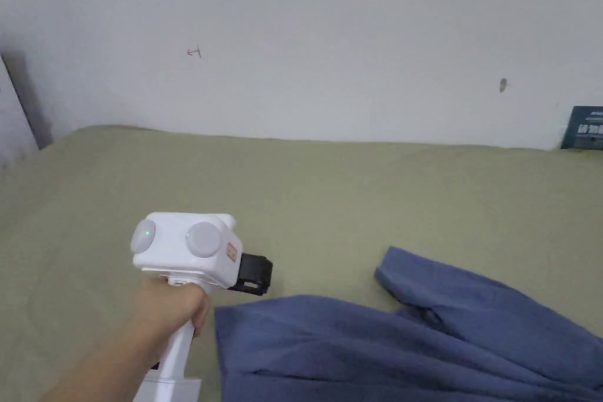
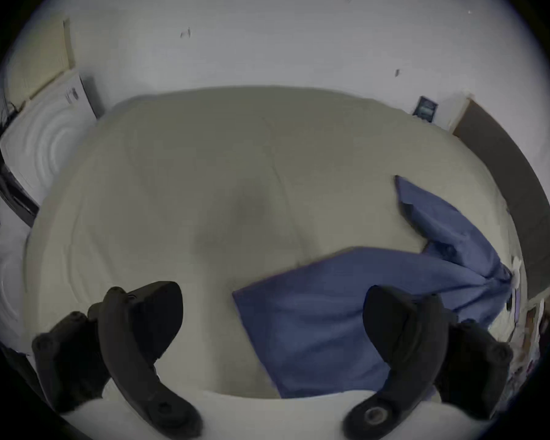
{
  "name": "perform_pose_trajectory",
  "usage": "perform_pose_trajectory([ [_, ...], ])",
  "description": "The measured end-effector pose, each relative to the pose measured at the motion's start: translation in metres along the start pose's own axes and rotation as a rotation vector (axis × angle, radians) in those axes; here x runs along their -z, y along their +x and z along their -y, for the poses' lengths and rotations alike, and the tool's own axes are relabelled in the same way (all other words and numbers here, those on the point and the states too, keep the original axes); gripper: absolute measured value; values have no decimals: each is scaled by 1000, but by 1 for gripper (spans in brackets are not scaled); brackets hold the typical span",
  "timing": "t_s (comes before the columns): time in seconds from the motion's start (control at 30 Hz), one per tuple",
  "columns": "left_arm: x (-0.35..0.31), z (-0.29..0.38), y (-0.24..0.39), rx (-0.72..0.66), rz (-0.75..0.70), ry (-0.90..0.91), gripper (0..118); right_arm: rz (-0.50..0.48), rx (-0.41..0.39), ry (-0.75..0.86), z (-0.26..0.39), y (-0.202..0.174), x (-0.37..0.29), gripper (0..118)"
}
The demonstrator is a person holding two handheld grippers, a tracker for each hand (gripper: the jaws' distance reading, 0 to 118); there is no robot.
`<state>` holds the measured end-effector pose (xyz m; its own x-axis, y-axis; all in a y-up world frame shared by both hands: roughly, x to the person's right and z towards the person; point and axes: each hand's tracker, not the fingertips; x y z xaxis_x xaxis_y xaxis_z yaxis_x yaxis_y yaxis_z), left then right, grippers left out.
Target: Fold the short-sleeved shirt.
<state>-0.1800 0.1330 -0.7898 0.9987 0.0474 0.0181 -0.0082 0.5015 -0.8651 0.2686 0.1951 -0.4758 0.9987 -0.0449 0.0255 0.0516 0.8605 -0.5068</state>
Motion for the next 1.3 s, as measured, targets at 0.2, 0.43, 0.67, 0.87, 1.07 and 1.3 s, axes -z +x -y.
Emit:
perform_pose_trajectory([
  [0.2,64,16,13,22,-36,-127,99,48,33,0,-1,27,-2,1],
  [0.43,39,32,37,102,-48,-31,60,158,104,-19,-2,84,15,1],
  [0.67,27,42,65,175,61,-50,2,99,369,-203,6,154,83,57],
  [0.87,24,38,51,111,100,-48,2,63,367,-302,0,148,139,57],
  [1.07,22,40,47,115,120,-55,2,92,426,-416,8,148,185,57],
  [1.3,22,44,37,59,183,-16,2,132,489,-403,10,151,186,9],
])
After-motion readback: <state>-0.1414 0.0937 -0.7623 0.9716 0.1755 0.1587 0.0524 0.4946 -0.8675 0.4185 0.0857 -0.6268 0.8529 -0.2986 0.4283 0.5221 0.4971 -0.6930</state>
